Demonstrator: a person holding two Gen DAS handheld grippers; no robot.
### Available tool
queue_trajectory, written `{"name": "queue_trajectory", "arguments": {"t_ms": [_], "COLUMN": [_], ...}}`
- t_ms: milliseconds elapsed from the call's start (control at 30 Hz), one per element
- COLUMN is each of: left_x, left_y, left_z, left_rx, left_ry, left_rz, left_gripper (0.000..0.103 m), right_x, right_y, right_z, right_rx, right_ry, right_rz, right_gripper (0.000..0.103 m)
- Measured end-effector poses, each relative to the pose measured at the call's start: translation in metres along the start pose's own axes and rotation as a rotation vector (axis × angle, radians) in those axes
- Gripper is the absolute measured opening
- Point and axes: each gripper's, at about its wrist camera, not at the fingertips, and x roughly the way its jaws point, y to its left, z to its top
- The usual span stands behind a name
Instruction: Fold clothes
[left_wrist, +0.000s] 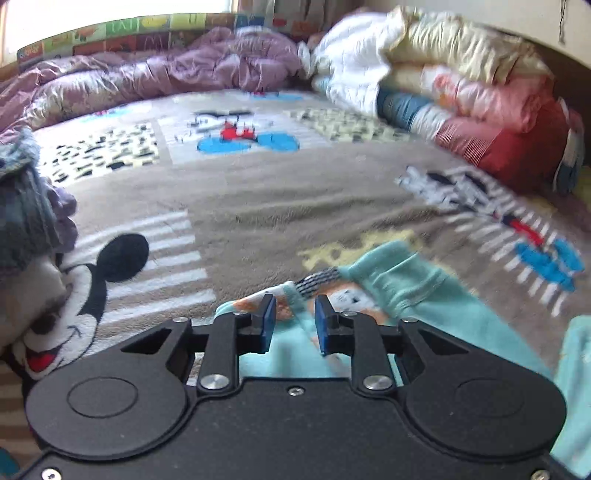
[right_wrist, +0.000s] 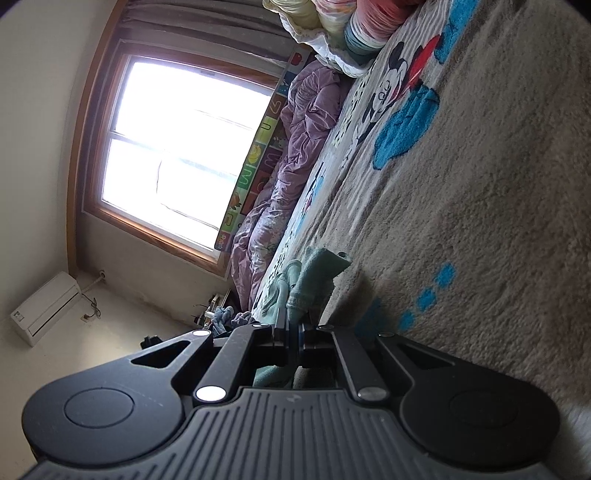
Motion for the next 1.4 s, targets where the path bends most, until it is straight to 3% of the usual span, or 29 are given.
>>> {"name": "queue_trajectory", "arguments": {"t_ms": [200,267,400,567,633,767,867,1000,1200,1333,1400], "left_x": [-0.052,-0.052,-0.021,-0.027,-0.036,-0.030,-0.005,0.044,0.027,0.007,0.020], "left_y": [-0.018,-0.025,-0.053,-0.053,-0.049,-0.027,-0.006,-0.005,0.000,0.018,0.017], "left_z": [-0.031,-0.045,-0.071,-0.056,-0.044,-0.014,0.000,-0.009,-0.008,-0.003,-0.003], "left_rx": [0.012,-0.006,0.101,0.099,0.088,0.031,-0.063,-0.055,-0.038,-0.174,-0.183], "left_ry": [-0.040,-0.012,0.063,0.101,0.067,-0.007,-0.006,0.120,0.071,-0.037,0.001], "left_rz": [0.016,-0.011,0.003,-0.023,-0.040,0.035,0.062,0.057,0.011,0.007,0.030], "left_gripper": [0.020,0.020,0.020,0.020,0.021,0.021,0.021,0.020,0.021,0.021,0.021], "right_x": [0.000,0.000,0.000,0.001,0.002,0.002,0.003,0.003,0.003,0.002,0.002], "right_y": [-0.001,-0.001,-0.001,-0.002,-0.002,-0.003,-0.004,-0.005,-0.006,-0.007,-0.008], "right_z": [0.001,0.001,0.001,0.002,0.002,0.003,0.003,0.003,0.004,0.004,0.005], "right_rx": [0.001,0.001,-0.003,-0.003,-0.004,-0.004,-0.005,-0.006,-0.005,-0.005,-0.006], "right_ry": [0.001,0.001,0.003,0.003,0.003,0.005,0.007,0.009,0.015,0.015,0.014], "right_rz": [0.008,0.012,0.011,0.011,0.011,0.016,0.018,0.018,0.023,0.025,0.025], "right_gripper": [0.007,0.007,0.008,0.008,0.008,0.009,0.010,0.010,0.010,0.010,0.010]}}
